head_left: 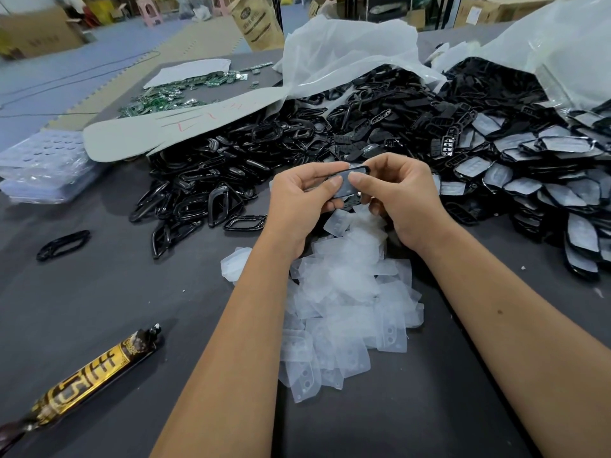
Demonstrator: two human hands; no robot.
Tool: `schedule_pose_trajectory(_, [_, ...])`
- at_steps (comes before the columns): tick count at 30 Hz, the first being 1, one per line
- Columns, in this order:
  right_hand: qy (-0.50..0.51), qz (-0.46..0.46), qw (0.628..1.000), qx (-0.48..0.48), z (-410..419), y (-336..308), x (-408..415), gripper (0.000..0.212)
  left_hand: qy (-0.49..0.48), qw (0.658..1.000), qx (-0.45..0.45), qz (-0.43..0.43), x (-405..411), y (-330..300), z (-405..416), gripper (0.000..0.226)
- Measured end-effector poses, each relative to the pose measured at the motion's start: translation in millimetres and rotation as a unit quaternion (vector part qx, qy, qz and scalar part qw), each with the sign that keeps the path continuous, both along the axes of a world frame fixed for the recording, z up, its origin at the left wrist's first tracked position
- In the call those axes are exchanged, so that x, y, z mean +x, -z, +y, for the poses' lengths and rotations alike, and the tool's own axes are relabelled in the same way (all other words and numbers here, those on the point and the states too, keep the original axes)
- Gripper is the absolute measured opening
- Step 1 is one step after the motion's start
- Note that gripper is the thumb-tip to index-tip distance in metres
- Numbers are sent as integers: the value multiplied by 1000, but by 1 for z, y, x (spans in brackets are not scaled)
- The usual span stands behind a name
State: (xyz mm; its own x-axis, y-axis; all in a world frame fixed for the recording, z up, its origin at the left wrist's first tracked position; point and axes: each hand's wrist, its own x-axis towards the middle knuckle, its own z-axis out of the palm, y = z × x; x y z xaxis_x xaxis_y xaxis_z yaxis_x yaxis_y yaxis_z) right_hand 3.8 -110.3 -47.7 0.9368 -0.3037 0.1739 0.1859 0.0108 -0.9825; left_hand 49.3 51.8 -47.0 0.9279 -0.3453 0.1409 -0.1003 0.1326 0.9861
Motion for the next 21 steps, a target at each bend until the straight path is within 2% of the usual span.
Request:
schedule_pose_trajectory(6, [-12,7,999,31,-1,0,0,16,9,1000,12,-12,1,1,0,26])
schedule_pose_trajectory(11, [17,15,1000,17,2,-1,1,16,-2,999,28,-22,2,4,-1,26])
schedule_pose_trajectory(16, [59,-1,997,-48,7,3,2,12,-32,998,41,-37,4,5,-3,25])
schedule_pose_trajectory(21, [43,7,995,-94,7,5,2,13,-47,997,59,-34,4,5,-2,26])
